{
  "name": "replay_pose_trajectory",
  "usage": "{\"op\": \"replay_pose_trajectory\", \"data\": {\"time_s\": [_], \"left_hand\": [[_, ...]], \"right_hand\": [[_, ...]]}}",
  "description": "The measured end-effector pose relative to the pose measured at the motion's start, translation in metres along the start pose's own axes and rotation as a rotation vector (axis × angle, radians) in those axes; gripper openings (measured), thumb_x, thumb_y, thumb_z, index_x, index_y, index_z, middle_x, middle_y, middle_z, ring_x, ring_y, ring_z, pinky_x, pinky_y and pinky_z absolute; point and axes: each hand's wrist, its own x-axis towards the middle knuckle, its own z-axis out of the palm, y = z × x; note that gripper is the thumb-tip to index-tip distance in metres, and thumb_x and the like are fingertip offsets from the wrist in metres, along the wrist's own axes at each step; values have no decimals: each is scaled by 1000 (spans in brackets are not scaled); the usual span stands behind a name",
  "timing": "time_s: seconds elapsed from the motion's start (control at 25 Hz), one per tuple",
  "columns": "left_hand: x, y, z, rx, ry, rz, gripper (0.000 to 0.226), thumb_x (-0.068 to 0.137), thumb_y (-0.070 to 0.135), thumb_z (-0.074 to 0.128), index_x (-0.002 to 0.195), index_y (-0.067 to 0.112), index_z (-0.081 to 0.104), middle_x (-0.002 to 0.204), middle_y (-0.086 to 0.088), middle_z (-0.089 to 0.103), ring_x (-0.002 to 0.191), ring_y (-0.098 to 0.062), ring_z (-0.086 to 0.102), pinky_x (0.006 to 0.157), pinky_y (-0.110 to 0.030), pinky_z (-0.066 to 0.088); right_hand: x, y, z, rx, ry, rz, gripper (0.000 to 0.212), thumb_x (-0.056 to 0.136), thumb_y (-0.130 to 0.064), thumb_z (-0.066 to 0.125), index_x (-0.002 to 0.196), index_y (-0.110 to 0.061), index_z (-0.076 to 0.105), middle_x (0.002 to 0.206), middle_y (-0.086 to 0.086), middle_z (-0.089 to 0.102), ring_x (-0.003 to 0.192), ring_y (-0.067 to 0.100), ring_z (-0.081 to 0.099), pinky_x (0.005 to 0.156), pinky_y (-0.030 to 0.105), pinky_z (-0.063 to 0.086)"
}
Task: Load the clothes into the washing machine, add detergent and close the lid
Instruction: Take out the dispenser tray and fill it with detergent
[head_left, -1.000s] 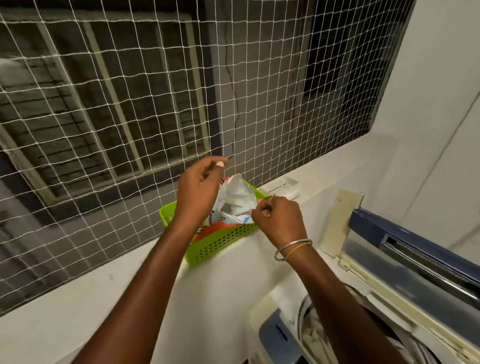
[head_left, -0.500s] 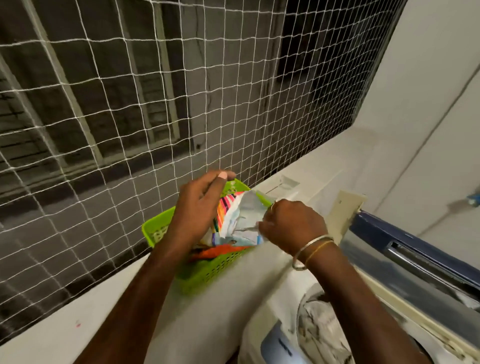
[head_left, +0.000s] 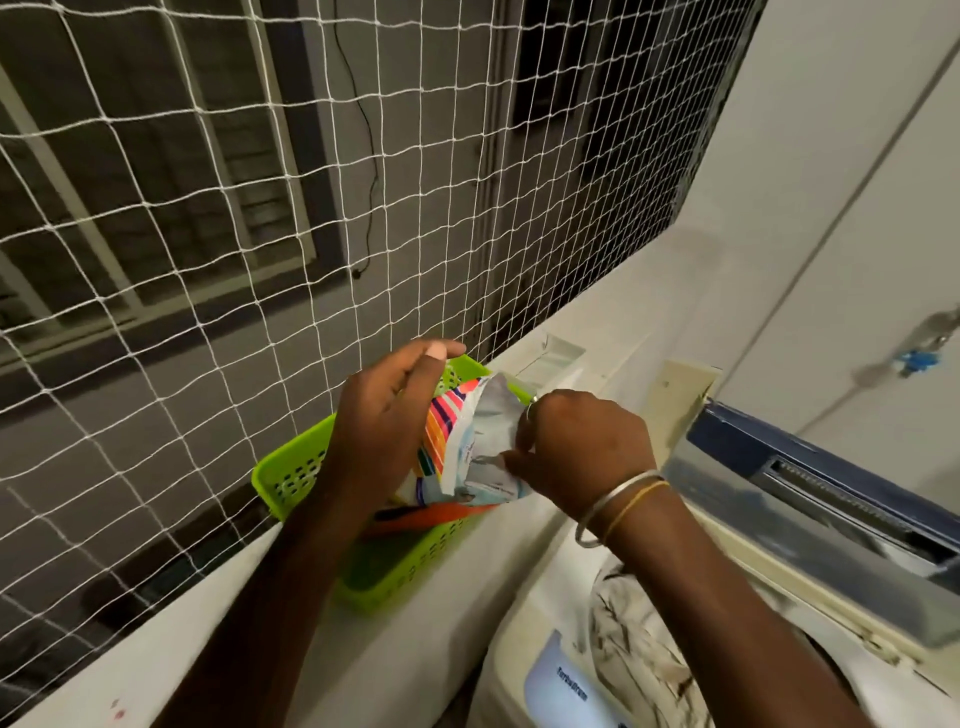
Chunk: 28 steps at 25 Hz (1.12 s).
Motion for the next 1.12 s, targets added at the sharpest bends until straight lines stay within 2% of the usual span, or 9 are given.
{"op": "replay_pose_trajectory", "data": {"time_s": [0.08, 0.2, 0.36, 0.48, 0.64, 0.8, 0.92, 1.0, 1.12], "left_hand": [[0, 1, 0, -5, -12, 4, 28, 106, 32, 44, 109, 31, 71, 98, 11, 75, 88, -9, 73, 83, -44, 60], [-2, 3, -2, -2, -15, 12, 28, 106, 31, 44, 107, 32, 71, 98, 12, 75, 88, -9, 73, 82, -44, 60], [-3, 4, 1, -36, -29, 14, 28, 106, 28, 44, 108, 28, 72, 100, 11, 75, 91, -9, 73, 84, -41, 60], [-4, 1, 5, -52, -45, 6, 28, 106, 30, 45, 110, 27, 72, 104, 10, 75, 94, -11, 73, 86, -44, 60], [-4, -3, 6, -61, -37, 5, 28, 105, 31, 45, 107, 29, 73, 104, 7, 75, 96, -15, 72, 87, -48, 59], [-8, -1, 7, -84, -35, 3, 28, 106, 27, 46, 105, 26, 74, 103, 5, 76, 96, -16, 72, 89, -49, 58], [-12, 3, 8, -87, -25, 5, 28, 106, 27, 45, 106, 25, 74, 102, 4, 76, 95, -16, 73, 89, -49, 58], [-14, 5, 8, -86, -23, 7, 29, 106, 29, 45, 105, 25, 73, 102, 4, 76, 95, -16, 73, 89, -50, 57], [-15, 9, 6, -72, -29, -3, 30, 104, 35, 45, 107, 26, 73, 103, 3, 76, 96, -18, 72, 90, -52, 56]], "right_hand": [[-1, -2, -2, -55, -36, -11, 32, 85, -49, 63, 98, -20, 66, 93, 0, 64, 91, 28, 66, 67, 30, 43], [-7, -7, -4, -52, -10, -33, 15, 86, -35, 62, 89, -21, 61, 98, 2, 67, 91, 30, 67, 65, 29, 41], [-3, -10, 0, 53, 235, -44, 18, 85, -38, 66, 92, -23, 74, 95, 2, 58, 93, 27, 58, 63, 31, 44], [3, -16, 10, 92, 384, -166, 21, 81, -36, 73, 83, -16, 76, 82, 8, 62, 77, 30, 57, 59, 35, 46], [11, -13, 24, 250, 172, -219, 32, 100, -37, 46, 101, -17, 71, 97, 8, 71, 86, 29, 63, 74, 37, 51], [5, -12, 27, 216, 218, -267, 34, 93, -36, 39, 80, -20, 66, 82, 5, 68, 77, 28, 60, 75, 37, 39], [1, -11, 25, 373, 115, -190, 34, 90, -43, 32, 69, -24, 50, 68, -3, 52, 68, 20, 45, 71, 35, 36], [1, -6, 24, 544, 64, -106, 40, 86, -49, 36, 65, -18, 52, 62, -3, 49, 66, 22, 48, 68, 36, 40], [2, 9, 19, 731, 59, -28, 38, 92, -36, 56, 69, -8, 66, 67, 10, 64, 68, 27, 61, 69, 42, 52]]}}
